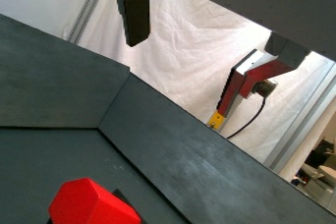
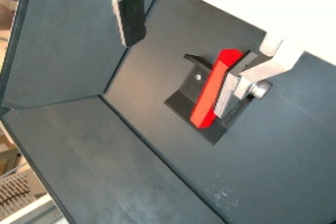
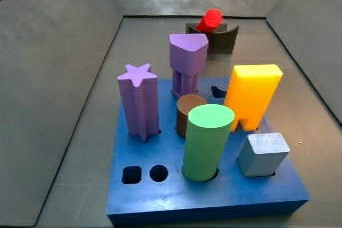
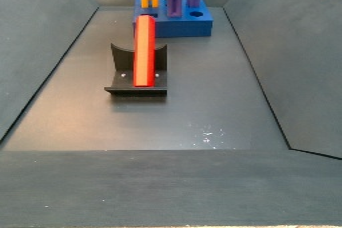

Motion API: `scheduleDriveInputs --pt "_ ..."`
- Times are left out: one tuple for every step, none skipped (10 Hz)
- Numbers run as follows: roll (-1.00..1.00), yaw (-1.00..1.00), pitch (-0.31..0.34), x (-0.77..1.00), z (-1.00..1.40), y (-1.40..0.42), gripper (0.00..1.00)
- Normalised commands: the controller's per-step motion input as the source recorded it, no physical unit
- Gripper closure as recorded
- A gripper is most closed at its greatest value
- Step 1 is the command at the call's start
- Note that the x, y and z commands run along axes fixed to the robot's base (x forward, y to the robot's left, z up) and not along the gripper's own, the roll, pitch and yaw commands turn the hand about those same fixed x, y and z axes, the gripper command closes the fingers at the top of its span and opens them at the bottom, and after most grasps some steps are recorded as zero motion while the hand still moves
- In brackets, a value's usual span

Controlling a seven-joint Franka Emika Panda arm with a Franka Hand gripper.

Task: Pick up the hexagon object. Move up. Place the hexagon object on the fixture. Regrasp the hexagon object. Move to above the board. Insert the hexagon object.
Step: Regrasp the hexagon object.

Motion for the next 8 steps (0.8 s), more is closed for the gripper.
scheduleDriveInputs --pt "0.16 0.19 0.023 0.2 -0.01 -0.06 0.0" --pt "0.16 0.17 0.018 0.2 -0.01 -0.06 0.0" --pt "0.16 0.15 0.018 0.2 -0.01 -0.06 0.0" --pt "0.16 0.13 0.018 0.2 -0.01 -0.05 0.0" --pt "0.16 0.12 0.019 0.2 -0.01 -0.05 0.0" --pt "0.16 0.11 0.02 0.2 -0.01 -0.05 0.0" --pt "0.15 0.1 0.022 0.2 -0.01 -0.05 0.0" --pt "0.15 0.1 0.025 0.2 -0.02 -0.05 0.0"
